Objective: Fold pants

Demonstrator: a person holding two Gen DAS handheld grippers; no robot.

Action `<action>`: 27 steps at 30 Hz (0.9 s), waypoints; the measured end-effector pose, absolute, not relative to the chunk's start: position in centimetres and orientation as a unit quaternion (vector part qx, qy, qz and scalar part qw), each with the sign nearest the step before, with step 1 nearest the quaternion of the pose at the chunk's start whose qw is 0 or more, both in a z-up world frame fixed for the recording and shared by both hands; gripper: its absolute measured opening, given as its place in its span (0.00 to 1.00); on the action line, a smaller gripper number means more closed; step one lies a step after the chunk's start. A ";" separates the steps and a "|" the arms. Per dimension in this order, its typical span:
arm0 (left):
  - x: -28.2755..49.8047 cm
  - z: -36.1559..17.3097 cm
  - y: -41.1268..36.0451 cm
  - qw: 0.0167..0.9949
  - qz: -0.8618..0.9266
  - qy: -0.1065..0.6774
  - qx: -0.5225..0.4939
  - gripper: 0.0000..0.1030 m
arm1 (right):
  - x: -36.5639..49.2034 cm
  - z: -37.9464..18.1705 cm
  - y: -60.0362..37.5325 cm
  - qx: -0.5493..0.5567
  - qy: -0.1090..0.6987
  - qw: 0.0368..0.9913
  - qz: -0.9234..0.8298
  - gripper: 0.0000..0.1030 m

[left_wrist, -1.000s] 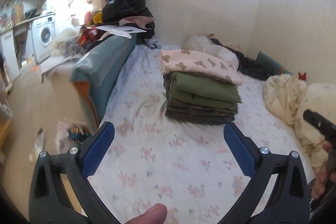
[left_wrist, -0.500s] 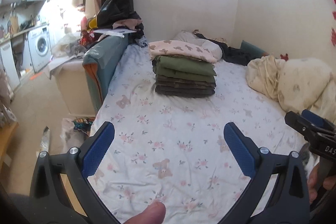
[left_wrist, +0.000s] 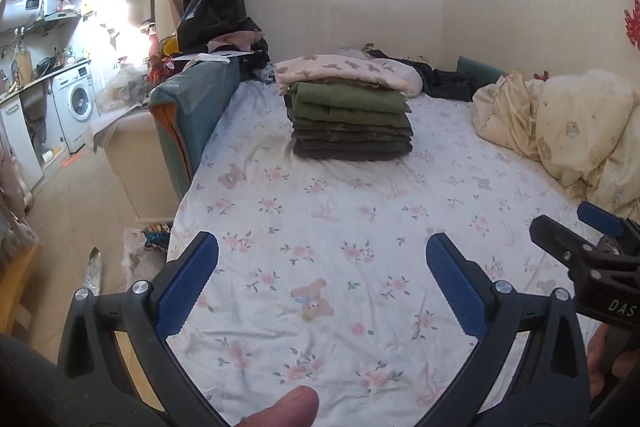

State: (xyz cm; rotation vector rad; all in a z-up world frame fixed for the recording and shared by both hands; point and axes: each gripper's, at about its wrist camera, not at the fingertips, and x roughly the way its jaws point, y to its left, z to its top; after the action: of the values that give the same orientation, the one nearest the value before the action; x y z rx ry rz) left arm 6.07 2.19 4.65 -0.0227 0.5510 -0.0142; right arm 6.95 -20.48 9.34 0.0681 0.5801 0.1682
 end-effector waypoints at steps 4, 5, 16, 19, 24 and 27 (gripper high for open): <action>6.4 4.5 2.3 0.961 -0.005 0.277 -0.012 0.99 | 7.1 9.0 -20.3 0.032 0.288 0.954 0.083 1.00; 6.5 4.5 2.3 0.960 -0.005 0.280 -0.013 0.99 | 7.1 8.9 -20.2 0.032 0.290 0.953 0.083 1.00; 6.2 4.6 2.5 0.962 -0.006 0.273 -0.017 0.99 | 6.6 8.5 -19.7 0.026 0.289 0.954 0.081 1.00; 6.1 4.6 2.6 0.962 -0.005 0.271 -0.018 0.99 | 6.6 8.5 -19.7 0.026 0.289 0.954 0.080 1.00; 6.1 4.6 2.6 0.963 -0.004 0.270 -0.018 0.99 | 6.6 8.5 -19.7 0.025 0.289 0.954 0.081 1.00; 6.1 4.7 2.6 0.963 -0.003 0.270 -0.018 0.99 | 6.6 8.5 -19.7 0.025 0.289 0.954 0.080 1.00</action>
State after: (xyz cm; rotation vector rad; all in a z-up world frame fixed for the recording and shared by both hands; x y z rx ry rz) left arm 6.07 2.58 4.70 -0.0359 0.5468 -0.0062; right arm 6.60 -19.71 8.55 0.0507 0.5864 0.1634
